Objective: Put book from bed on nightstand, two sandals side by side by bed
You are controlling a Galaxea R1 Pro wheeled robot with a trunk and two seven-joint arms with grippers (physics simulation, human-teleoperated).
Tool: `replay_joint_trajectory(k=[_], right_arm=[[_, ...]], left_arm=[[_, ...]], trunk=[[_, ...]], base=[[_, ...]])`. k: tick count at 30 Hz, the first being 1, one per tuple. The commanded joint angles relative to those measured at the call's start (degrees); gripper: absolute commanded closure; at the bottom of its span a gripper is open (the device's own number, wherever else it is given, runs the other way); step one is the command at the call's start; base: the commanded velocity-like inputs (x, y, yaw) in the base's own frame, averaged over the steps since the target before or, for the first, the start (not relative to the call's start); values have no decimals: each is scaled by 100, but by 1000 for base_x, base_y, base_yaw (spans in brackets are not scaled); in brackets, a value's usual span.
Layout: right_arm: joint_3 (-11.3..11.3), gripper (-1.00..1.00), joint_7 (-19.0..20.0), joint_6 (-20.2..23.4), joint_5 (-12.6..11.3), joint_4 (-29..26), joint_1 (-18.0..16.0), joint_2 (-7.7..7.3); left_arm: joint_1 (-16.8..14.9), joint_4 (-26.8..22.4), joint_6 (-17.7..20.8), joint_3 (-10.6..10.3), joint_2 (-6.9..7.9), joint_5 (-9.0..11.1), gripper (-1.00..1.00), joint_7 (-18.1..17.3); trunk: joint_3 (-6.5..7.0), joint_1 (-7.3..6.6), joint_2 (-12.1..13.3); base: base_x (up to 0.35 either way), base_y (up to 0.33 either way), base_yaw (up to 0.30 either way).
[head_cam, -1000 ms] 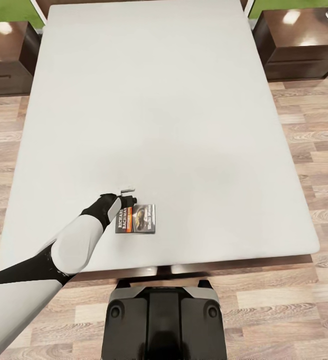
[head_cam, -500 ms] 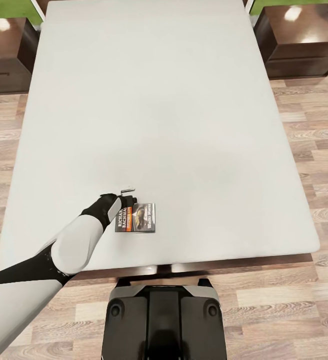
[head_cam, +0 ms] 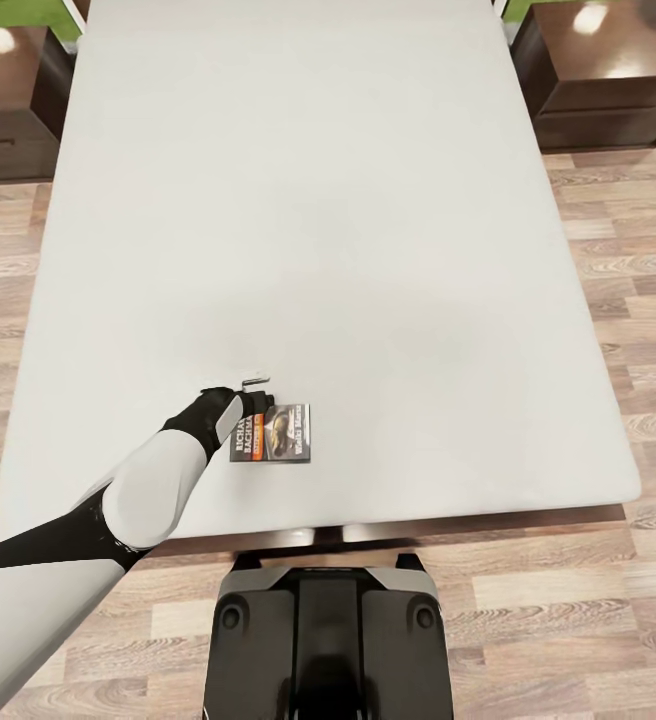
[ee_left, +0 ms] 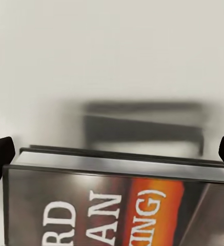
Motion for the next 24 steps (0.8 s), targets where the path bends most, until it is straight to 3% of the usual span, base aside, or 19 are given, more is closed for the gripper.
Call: replay_joint_trajectory(k=[1, 24], right_arm=[[-39, -100, 19, 20, 59, -8, 3, -2], [-38, -100, 19, 20, 59, -8, 3, -2]], left_arm=[[-1, -11, 28, 17, -5, -3, -100, 12], [-5, -54, 5, 17, -8, -3, -100, 12]], trunk=[[-7, 4, -9], [-18, 4, -9]], base=[[0, 0, 0], [0, 0, 0]])
